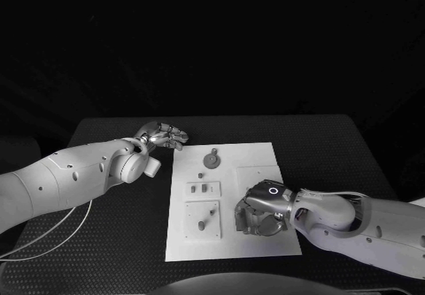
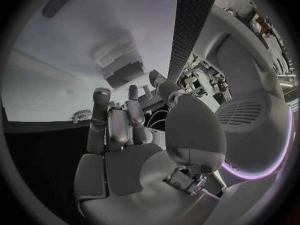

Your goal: Assemble the parts on the task board

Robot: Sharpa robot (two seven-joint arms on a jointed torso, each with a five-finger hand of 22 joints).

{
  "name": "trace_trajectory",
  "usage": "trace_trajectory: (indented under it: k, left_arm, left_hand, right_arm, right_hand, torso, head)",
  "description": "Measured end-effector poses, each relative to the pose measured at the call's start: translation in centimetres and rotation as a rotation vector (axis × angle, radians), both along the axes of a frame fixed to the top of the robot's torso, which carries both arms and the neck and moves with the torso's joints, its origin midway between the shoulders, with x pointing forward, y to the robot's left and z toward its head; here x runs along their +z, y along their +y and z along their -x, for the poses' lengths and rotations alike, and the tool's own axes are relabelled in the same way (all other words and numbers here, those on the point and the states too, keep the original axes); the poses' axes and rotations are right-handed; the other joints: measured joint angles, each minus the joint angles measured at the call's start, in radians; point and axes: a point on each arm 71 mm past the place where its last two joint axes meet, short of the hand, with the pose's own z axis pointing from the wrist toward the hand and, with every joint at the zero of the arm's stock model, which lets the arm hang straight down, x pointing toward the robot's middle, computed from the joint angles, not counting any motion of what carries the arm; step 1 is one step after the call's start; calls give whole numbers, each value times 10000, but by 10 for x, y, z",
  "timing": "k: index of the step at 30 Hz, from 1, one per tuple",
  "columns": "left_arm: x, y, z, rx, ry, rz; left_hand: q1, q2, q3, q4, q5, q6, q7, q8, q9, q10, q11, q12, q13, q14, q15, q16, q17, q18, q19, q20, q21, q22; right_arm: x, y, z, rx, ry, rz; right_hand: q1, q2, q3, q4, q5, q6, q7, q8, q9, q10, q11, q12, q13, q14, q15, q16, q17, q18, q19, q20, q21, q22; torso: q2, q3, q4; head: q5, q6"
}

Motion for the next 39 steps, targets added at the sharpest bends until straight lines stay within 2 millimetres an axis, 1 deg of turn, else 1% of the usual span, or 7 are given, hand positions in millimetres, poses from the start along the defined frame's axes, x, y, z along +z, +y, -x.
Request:
trace_trajectory:
  k: [10, 12, 13, 18, 23, 31, 39]
  left_arm:
    - [0, -1, 0, -12, 2, 1]
    - [0, -1, 0, -19, 4, 3]
    - [0, -1, 0, -24, 4, 5]
    - [0, -2, 0, -38, 12, 5]
    - [0, -2, 0, -44, 15, 6]
    - [-1, -2, 0, -55, 21, 6]
    - [-1, -3, 0, -73, 25, 12]
  left_hand:
    - [0, 0, 0, 0, 0, 0, 0, 0, 1, 0, 0, 0, 0, 0, 0, -40, 8, 0, 0, 0, 0, 0]
    - [0, 0, 0, 0, 0, 0, 0, 0, 1, 0, 0, 0, 0, 0, 0, -40, 8, -1, 0, 0, 0, -4]
    - [0, 0, 0, 0, 0, 0, 0, 0, 1, 0, 0, 0, 0, 0, 0, -40, 8, 0, 0, 0, 0, -8]
    - [-39, 39, 0, 0, 0, 0, 0, 0, 1, 1, 0, 0, 1, 0, 0, -40, 18, 0, 0, 0, 0, -8]
    - [-40, 39, 0, 0, 0, 0, 0, 0, 1, 1, 0, 0, 1, 0, 0, -40, 27, 0, 0, 0, 0, -7]
    - [-40, 39, -21, 21, 0, 0, 0, 37, 2, 1, 0, 0, 2, 0, 0, -40, 30, 0, 0, 0, 0, -7]
    - [-40, 39, -27, 27, 0, 0, 0, 37, 2, 1, 0, 0, 2, -1, 0, -40, 35, 0, 0, 0, 0, -6]
  right_arm:
    - [24, -32, -25, -1963, 743, -1377]
    - [26, -43, -33, -2618, 1115, -1424]
    - [28, -52, -39, -3114, 1394, -1405]
    - [29, -85, -52, -5029, 2717, -1117]
    - [22, -98, -46, -6193, 4202, -414]
    - [8, -118, -34, -7497, 5917, 1628]
    - [4, -117, -28, -7572, 6328, 2570]
  right_hand:
    - [-303, 191, -81, 264, 0, -51, 50, -9, -32, 2, 70, 13, 53, -26, 66, 2, 12, -36, -1, 1, 0, 0]
    - [-275, 411, -71, 351, 0, -63, 63, 32, -13, 5, 67, 114, 114, -21, 71, 3, 35, -41, -1, 2, 0, 0]
    - [-216, 678, -92, 330, 0, -74, 73, 130, 33, 65, 8, 187, 177, 20, 29, 3, 82, -43, -2, 2, 0, 0]
    - [-342, 1538, -546, -123, 0, -3, 160, 474, 273, 220, -146, 279, 276, 116, -118, 4, 201, -97, -23, -19, 3, -1]
    - [-732, 1922, -782, -298, 0, 324, 86, 859, 708, 355, -300, 321, 313, 219, -261, 4, 325, -96, -24, -20, 7, 0]
    - [-1952, 1861, -831, 476, 0, 362, -4, 1036, 1172, 292, -363, 261, 265, 152, -330, -34, 289, -95, -92, -56, -53, -1]
    - [-2464, 1854, -806, 724, 0, 364, -6, 1036, 1356, 255, -399, 261, 319, 118, -362, -34, 337, -95, -131, -90, -53, 0]
  torso:
    - [-1, 0, 0]
    - [-1, 2, 0]
    - [-1, 2, 0]
    - [-1, 2, 0]
    - [-4, 4, -1]
    - [0, 10, -7]
    - [6, 11, -12]
  head:
    - [-89, 108]
    - [-110, 129]
    - [-121, 141]
    - [-176, 194]
    - [-238, 234]
    - [-356, 242]
    - [-399, 197]
